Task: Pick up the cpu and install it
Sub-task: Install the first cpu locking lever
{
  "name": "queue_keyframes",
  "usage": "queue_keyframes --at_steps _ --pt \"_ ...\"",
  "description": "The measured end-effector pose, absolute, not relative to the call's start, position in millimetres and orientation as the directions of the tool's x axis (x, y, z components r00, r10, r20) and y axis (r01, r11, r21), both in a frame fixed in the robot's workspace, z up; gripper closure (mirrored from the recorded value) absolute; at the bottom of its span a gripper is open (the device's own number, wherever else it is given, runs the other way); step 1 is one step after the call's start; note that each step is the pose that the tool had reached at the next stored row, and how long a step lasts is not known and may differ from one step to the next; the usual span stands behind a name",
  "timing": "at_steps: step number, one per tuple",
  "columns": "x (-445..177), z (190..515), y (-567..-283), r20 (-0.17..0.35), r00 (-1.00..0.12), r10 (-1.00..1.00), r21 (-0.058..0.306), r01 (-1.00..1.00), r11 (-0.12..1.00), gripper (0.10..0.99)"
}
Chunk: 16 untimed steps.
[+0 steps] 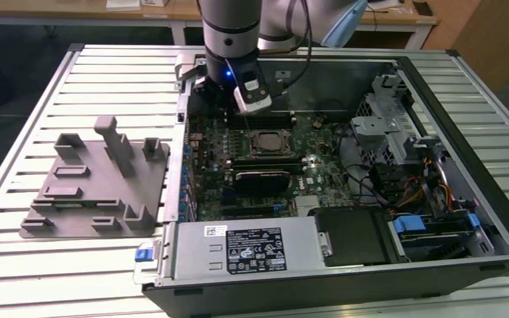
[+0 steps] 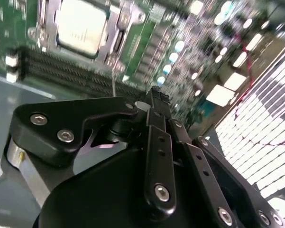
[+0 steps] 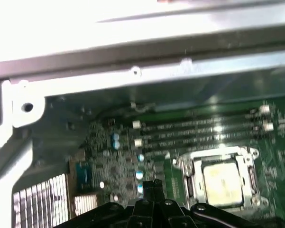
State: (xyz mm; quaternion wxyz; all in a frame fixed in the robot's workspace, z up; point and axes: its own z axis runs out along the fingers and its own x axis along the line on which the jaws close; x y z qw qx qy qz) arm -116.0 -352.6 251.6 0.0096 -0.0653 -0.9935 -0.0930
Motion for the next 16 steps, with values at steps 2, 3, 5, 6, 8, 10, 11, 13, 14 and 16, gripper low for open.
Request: queue_keyframes --at_steps 2,3,5,6,8,10,11,13,14,16 --pt "-116.0 251.6 -352.6 0.034 -0.991 0.128 0.2 0.132 0.971 0.98" --pt "-116.0 251.6 -352.6 0.034 -0.991 0.128 0.2 0.132 0.971 0.98" --pt "-116.0 251.6 -352.6 0.034 -0.991 0.128 0.201 0.132 0.971 0.98" --pt "-116.0 251.4 -352.7 0.035 -0.991 0.127 0.206 0.132 0.97 0.98" --pt "-115.6 250.8 -352.7 0.038 -0.991 0.127 0.223 0.132 0.966 0.98" --pt "-112.7 250.1 -352.6 0.041 -0.991 0.126 0.229 0.133 0.964 0.98" --pt "-110.7 249.8 -352.6 0.043 -0.991 0.126 0.231 0.133 0.964 0.98" --pt "-105.4 248.9 -352.5 0.047 -0.991 0.126 0.236 0.134 0.963 0.98" --pt "-104.2 248.5 -352.5 0.048 -0.991 0.126 0.238 0.134 0.962 0.98" --pt "-101.8 248.0 -352.3 0.051 -0.991 0.126 0.242 0.135 0.961 0.98"
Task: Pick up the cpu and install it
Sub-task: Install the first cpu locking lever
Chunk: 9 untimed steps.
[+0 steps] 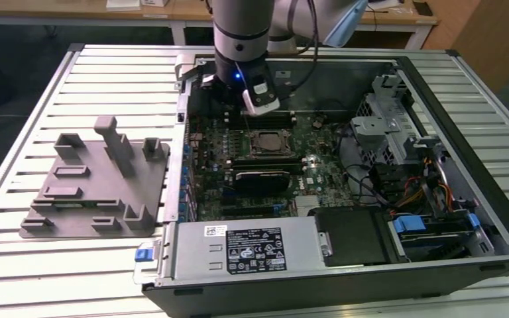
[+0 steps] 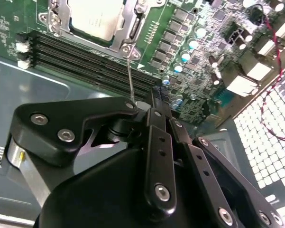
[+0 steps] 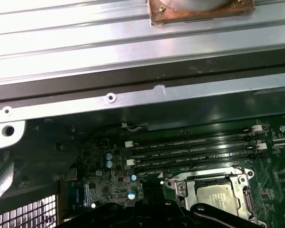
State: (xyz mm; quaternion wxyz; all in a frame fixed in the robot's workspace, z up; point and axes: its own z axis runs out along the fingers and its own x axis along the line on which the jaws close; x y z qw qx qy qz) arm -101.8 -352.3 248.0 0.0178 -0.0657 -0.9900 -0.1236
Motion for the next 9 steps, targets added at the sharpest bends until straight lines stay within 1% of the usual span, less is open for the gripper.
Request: queue_keyframes --at_steps 9 --pt "-87.5 247.1 -352.3 0.055 -0.991 0.126 0.245 0.135 0.96 0.98"
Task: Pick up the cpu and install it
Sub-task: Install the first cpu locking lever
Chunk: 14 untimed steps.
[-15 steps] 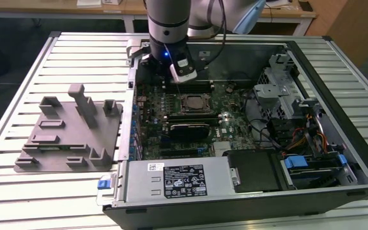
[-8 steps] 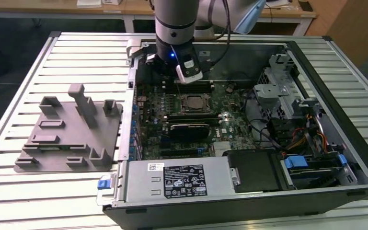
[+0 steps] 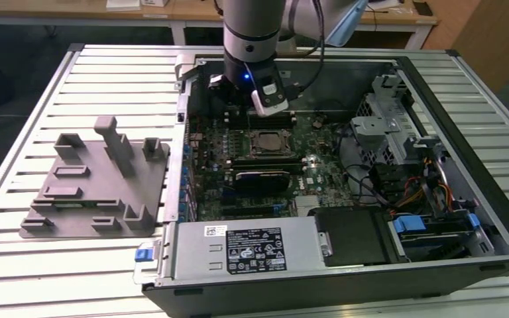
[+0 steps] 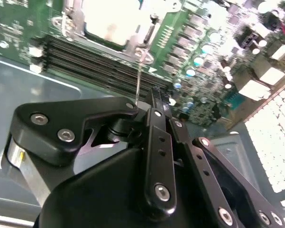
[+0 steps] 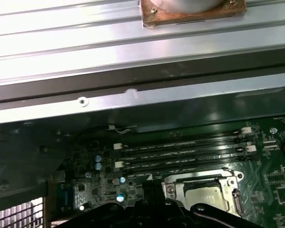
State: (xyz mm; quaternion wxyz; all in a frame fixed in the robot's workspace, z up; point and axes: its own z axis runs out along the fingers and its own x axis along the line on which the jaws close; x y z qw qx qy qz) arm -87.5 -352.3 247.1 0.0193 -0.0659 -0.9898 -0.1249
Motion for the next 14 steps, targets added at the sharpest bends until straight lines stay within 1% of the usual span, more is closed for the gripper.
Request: queue_keyframes --at_steps 8,14 --pt "-63.9 246.8 -352.3 0.055 -0.991 0.126 0.245 0.136 0.96 0.98" --pt "-60.8 245.7 -352.2 0.049 -0.991 0.126 0.245 0.134 0.96 0.98"
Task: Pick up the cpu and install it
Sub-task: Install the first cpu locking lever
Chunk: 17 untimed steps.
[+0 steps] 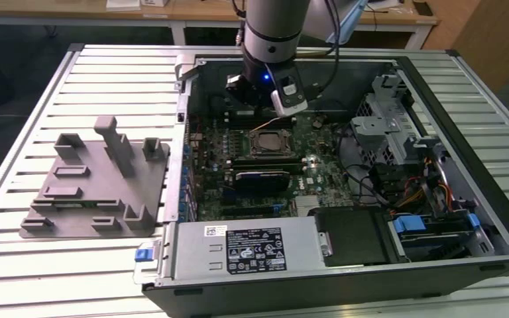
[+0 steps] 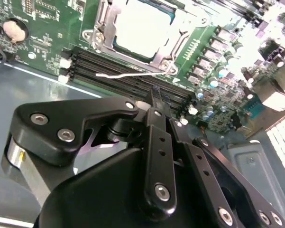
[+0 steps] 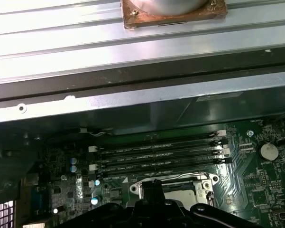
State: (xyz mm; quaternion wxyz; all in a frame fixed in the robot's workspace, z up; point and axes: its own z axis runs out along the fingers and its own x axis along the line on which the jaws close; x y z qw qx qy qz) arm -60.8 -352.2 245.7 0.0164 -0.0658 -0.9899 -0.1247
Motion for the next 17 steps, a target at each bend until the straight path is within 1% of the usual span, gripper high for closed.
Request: queue_keyframes --at_steps 11,17 --pt "-60.0 240.6 -352.2 -0.015 -0.99 0.14 0.252 0.132 0.959 0.98" --pt "-59.4 237.0 -352.3 -0.023 -0.99 0.142 0.253 0.132 0.959 0.98"
